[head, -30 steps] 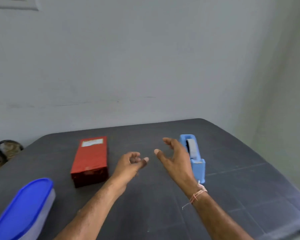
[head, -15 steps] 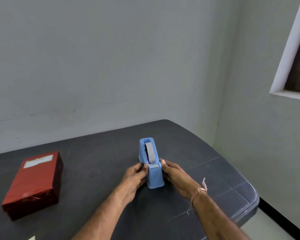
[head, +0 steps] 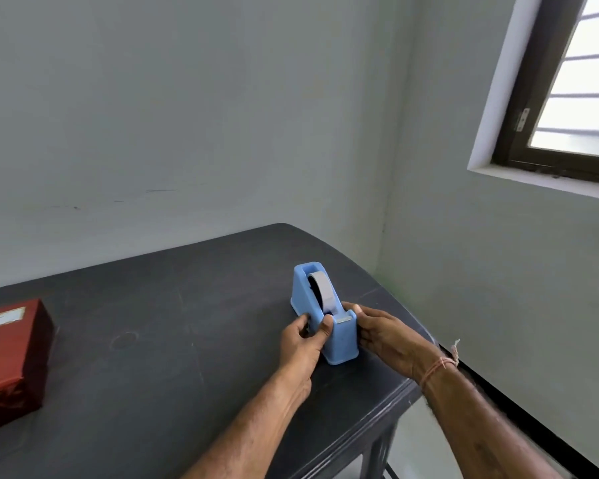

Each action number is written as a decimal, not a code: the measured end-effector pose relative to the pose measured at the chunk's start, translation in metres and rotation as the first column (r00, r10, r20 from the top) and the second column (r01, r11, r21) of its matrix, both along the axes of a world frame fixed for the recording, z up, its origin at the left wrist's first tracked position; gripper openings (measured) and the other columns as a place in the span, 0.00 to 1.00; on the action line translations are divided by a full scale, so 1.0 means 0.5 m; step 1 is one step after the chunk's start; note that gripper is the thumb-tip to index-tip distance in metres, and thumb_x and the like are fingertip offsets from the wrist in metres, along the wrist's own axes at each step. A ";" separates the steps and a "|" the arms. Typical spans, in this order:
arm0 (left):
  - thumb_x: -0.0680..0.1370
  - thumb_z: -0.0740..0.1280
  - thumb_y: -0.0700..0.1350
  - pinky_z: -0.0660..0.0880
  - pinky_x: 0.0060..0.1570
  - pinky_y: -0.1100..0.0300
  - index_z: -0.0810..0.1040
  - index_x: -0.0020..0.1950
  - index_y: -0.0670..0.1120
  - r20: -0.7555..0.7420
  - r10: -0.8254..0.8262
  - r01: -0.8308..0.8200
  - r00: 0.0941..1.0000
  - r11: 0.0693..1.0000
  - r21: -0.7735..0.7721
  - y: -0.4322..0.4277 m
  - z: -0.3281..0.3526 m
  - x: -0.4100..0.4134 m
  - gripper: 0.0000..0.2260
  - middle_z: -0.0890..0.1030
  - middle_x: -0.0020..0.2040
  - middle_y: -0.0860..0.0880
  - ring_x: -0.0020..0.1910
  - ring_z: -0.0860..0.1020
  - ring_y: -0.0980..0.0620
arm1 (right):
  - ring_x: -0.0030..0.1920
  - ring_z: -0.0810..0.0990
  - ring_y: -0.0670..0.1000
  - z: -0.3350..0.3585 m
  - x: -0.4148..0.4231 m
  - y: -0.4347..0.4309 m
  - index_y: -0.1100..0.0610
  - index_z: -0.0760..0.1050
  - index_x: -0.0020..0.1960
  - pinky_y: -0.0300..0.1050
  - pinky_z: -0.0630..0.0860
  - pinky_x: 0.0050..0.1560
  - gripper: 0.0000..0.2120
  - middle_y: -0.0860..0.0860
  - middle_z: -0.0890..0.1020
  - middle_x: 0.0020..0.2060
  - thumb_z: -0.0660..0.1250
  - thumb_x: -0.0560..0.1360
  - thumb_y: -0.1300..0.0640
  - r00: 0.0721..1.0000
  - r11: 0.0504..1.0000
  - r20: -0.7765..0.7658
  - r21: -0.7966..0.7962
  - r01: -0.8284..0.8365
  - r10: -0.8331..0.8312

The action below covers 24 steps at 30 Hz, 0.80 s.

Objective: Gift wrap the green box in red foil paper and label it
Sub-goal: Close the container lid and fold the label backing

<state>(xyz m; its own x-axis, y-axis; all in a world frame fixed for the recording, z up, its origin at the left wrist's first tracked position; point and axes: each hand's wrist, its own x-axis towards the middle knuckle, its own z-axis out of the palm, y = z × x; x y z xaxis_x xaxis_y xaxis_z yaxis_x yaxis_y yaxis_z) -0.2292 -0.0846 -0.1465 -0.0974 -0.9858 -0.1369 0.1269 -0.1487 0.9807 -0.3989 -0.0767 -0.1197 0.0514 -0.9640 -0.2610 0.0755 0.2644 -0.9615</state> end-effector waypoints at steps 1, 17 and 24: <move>0.71 0.76 0.56 0.81 0.58 0.54 0.81 0.58 0.52 -0.006 0.008 -0.008 1.000 1.000 0.001 0.000 0.000 -0.006 0.18 0.86 0.55 0.51 0.56 0.83 0.52 | 0.58 0.83 0.48 -0.003 -0.005 0.003 0.54 0.76 0.67 0.40 0.81 0.52 0.15 0.50 0.85 0.57 0.56 0.86 0.55 1.000 1.000 0.004 0.001 0.008 -0.008; 0.73 0.79 0.44 0.73 0.46 0.74 0.79 0.65 0.46 0.490 0.317 -0.221 0.812 0.944 -0.244 0.157 0.060 0.420 0.22 0.82 0.58 0.48 0.54 0.80 0.50 | 0.53 0.81 0.48 0.064 0.332 0.048 0.48 0.78 0.61 0.42 0.76 0.57 0.17 0.43 0.81 0.56 0.76 0.75 0.57 0.847 0.697 -0.369 -0.717 0.004 -0.384; 0.71 0.80 0.52 0.73 0.65 0.50 0.73 0.74 0.46 0.908 0.355 -0.432 0.221 0.870 -0.235 0.383 -0.004 0.742 0.34 0.77 0.67 0.45 0.67 0.75 0.44 | 0.58 0.80 0.49 -0.030 0.731 0.112 0.53 0.79 0.68 0.38 0.76 0.61 0.23 0.50 0.82 0.62 0.77 0.74 0.56 0.600 0.592 -0.701 -0.310 -0.744 0.386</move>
<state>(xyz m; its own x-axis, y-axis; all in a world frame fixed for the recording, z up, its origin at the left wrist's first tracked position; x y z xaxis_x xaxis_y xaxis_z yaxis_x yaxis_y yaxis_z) 0.1420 0.1070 -0.1484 0.5243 -0.8461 0.0963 -0.7651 -0.4185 0.4893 -0.0332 -0.0205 -0.1348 0.6709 -0.7354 0.0955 -0.4353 -0.4948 -0.7521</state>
